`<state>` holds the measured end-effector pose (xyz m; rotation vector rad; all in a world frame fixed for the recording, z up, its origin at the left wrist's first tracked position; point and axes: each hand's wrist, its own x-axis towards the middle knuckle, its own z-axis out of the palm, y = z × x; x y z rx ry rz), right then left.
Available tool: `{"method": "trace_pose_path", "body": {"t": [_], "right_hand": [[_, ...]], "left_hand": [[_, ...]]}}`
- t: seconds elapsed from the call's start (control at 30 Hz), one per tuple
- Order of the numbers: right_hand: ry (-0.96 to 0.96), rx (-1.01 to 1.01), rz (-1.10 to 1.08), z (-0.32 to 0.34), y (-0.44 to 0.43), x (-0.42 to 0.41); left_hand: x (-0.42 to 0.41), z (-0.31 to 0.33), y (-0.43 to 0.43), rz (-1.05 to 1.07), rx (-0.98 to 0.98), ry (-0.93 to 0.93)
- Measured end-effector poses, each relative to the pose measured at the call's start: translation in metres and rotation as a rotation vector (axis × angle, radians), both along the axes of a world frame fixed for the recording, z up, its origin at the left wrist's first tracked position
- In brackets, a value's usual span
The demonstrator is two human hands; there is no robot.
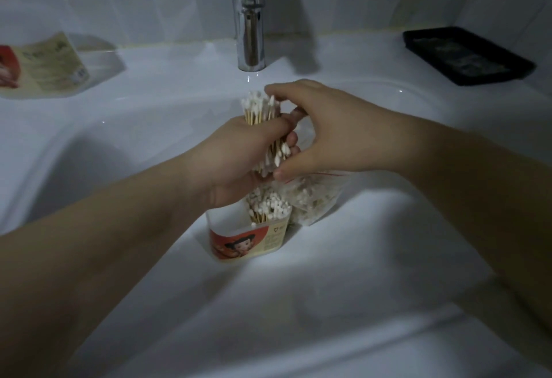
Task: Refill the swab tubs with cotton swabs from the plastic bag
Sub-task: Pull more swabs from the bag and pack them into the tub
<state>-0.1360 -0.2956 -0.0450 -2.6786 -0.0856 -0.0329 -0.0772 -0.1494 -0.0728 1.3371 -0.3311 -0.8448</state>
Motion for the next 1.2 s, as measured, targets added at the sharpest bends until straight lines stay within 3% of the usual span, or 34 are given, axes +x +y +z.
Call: {"method": "trace_pose_path", "body": {"t": [0.37, 0.63, 0.8, 1.13, 1.2], "right_hand": [[-0.057, 0.111, 0.026, -0.006, 0.0, 0.004], [-0.055, 0.03, 0.049, -0.003, 0.007, 0.0], [-0.159, -0.087, 0.082, -0.003, 0.009, 0.005], [-0.025, 0.076, -0.108, 0.015, -0.007, -0.005], [0.111, -0.038, -0.087, 0.013, -0.01, -0.005]], "left_hand": [[0.005, 0.0, 0.0, -0.03, 0.002, 0.104], [0.003, 0.001, -0.001, -0.024, 0.015, 0.137], [0.001, -0.001, -0.004, -0.01, 0.012, 0.184], [0.007, -0.006, -0.002, 0.155, 0.065, 0.014], [0.01, -0.006, -0.003, 0.196, 0.065, -0.008]]}}
